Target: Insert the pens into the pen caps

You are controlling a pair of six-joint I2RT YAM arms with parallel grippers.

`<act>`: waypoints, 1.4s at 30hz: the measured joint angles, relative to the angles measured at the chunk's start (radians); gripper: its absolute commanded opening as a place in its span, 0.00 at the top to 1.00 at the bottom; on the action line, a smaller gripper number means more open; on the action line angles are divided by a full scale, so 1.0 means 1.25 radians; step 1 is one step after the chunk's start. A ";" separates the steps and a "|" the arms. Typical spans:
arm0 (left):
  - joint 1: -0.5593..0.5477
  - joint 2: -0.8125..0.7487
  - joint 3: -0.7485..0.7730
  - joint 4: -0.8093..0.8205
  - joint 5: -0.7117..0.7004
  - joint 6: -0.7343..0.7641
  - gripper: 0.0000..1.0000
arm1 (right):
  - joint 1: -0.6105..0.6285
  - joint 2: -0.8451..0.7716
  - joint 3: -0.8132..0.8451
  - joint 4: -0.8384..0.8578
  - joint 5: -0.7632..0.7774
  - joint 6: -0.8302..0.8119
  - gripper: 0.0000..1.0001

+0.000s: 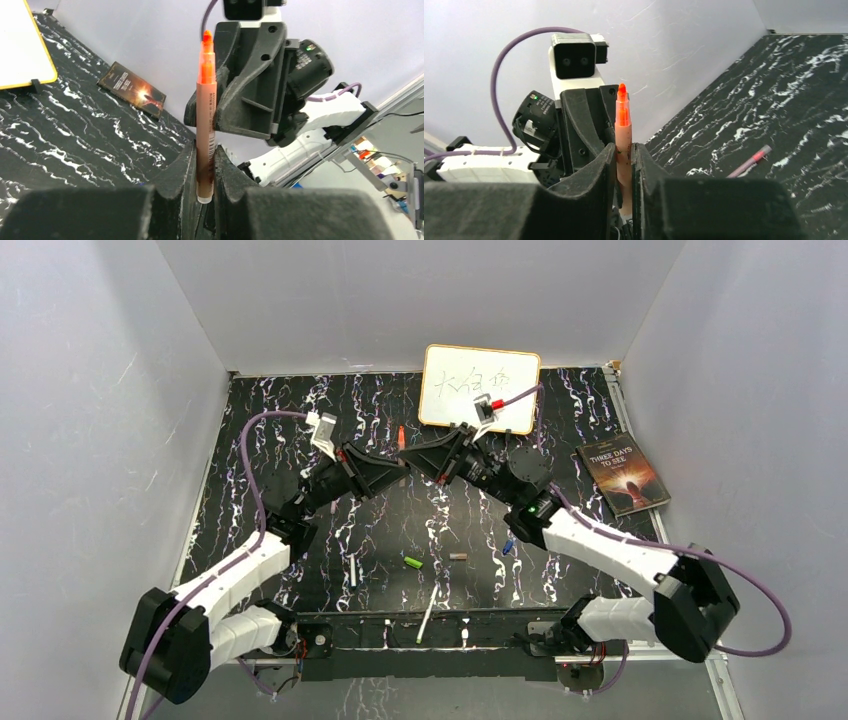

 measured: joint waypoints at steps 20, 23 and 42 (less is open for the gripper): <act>0.014 0.032 0.309 -0.832 -0.464 0.386 1.00 | 0.288 -0.161 -0.017 -0.998 0.618 0.120 0.47; 0.014 0.056 0.324 -0.865 -0.482 0.398 1.00 | 0.371 -0.100 -0.014 -1.088 0.621 0.214 0.50; 0.015 0.070 0.359 -0.914 -0.512 0.437 1.00 | 0.459 0.183 0.102 -1.154 0.537 0.308 0.61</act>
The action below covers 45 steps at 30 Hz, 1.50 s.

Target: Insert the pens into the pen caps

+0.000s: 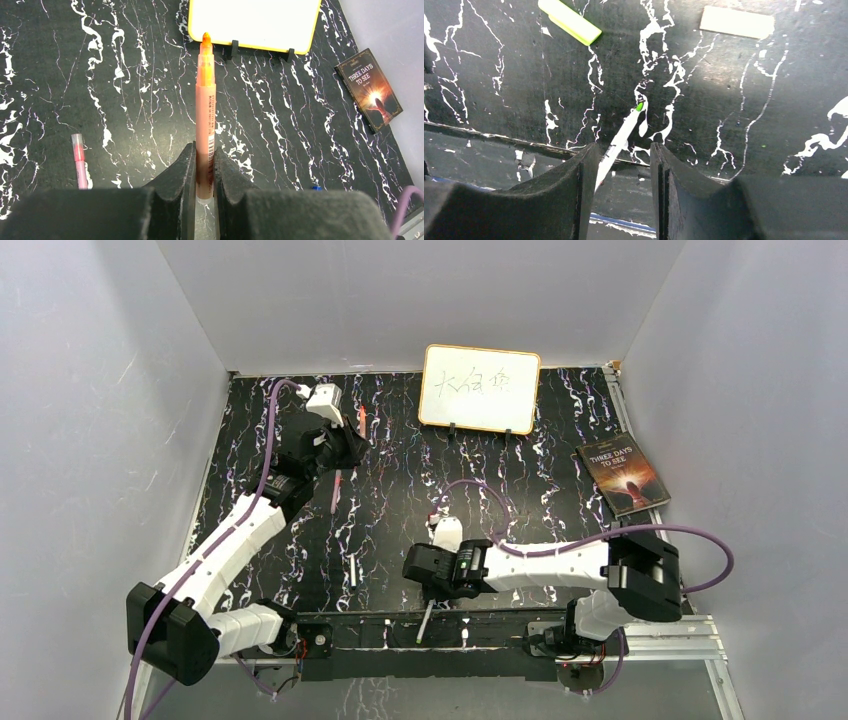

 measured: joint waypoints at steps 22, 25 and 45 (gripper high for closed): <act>0.000 -0.015 0.000 -0.010 -0.005 0.009 1.00 | -0.038 0.064 0.001 0.069 -0.080 -0.069 0.70; 0.000 -0.015 0.000 -0.013 -0.006 0.010 1.00 | -0.042 0.078 0.009 0.068 -0.084 -0.074 0.70; 0.004 -0.015 0.000 -0.023 -0.007 0.021 1.00 | -0.062 0.144 0.064 0.035 -0.086 -0.089 0.92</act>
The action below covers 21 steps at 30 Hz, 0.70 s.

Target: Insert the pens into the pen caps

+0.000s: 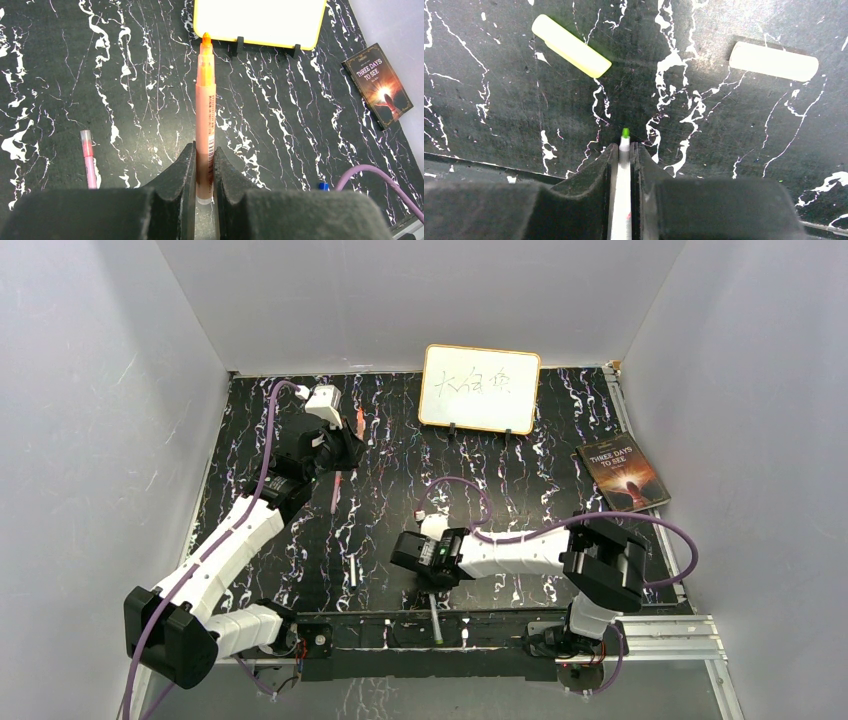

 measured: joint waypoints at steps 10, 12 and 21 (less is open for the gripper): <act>0.001 0.000 0.000 0.000 -0.003 0.002 1.00 | -0.034 0.006 0.007 0.002 -0.005 -0.005 1.00; 0.001 0.000 0.000 0.000 -0.003 0.002 1.00 | -0.063 0.003 0.007 0.009 -0.006 -0.014 1.00; 0.002 -0.010 0.000 0.001 0.016 0.012 1.00 | -0.264 0.039 0.093 0.087 0.022 -0.185 0.55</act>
